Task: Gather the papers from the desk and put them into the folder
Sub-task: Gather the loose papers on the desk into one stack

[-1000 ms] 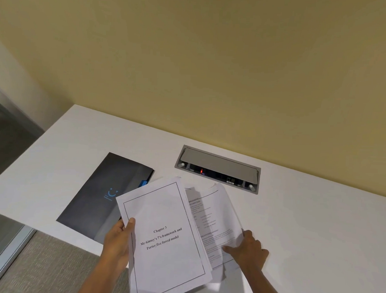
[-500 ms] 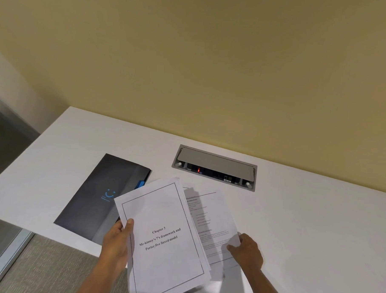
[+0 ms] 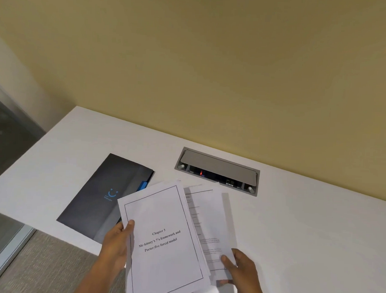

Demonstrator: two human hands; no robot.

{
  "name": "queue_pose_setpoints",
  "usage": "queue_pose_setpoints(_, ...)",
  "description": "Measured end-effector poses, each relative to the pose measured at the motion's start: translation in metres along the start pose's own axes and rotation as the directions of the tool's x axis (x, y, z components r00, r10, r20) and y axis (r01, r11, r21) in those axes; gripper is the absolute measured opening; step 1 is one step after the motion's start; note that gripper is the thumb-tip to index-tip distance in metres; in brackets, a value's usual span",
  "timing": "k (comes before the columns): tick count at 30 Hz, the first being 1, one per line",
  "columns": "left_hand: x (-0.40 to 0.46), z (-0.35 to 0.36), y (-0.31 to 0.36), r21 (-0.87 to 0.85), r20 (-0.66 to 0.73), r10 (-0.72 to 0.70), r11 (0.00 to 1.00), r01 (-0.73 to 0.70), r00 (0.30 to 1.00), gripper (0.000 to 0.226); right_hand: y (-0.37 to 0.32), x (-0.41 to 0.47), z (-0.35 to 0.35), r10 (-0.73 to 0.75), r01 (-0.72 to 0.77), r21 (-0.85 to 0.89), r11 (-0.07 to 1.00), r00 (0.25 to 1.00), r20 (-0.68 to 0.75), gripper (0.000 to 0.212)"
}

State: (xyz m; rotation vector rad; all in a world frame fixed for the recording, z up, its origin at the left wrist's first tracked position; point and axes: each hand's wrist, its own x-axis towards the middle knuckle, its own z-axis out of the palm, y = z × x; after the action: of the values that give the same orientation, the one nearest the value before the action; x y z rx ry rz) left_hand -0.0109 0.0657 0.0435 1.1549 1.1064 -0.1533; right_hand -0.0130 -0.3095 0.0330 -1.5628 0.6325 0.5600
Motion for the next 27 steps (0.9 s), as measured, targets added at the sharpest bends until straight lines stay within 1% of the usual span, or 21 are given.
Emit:
queue_pose_setpoints(7,0.004,-0.002,-0.006,0.106,0.017,-0.069,0.992,0.067,0.997,0.022,-0.008,-0.017,0.024,0.013,-0.011,-0.016,1.0,0.983,0.182,0.027)
queue_pose_setpoints(14,0.007,-0.005,-0.011,0.146,0.004,-0.122,0.982,0.12,0.993,0.022,-0.011,-0.018,0.056,-0.047,0.064,-0.049,0.997,0.957,0.287,0.027)
queue_pose_setpoints(19,0.007,-0.011,-0.011,0.163,0.006,-0.129,0.978,0.126,0.992,0.02,-0.01,-0.014,0.072,-0.065,0.095,-0.061,0.994,0.925,0.376,0.043)
queue_pose_setpoints(23,0.007,-0.016,-0.01,0.175,-0.005,-0.099,0.98,0.098,0.995,0.019,-0.016,-0.015,0.083,-0.011,0.074,-0.129,0.989,0.901,0.433,0.03)
queue_pose_setpoints(27,0.005,-0.02,-0.009,0.154,-0.056,-0.005,0.988,0.013,0.998,0.012,-0.038,-0.007,0.085,0.046,0.108,-0.272,0.956,0.862,0.505,0.028)
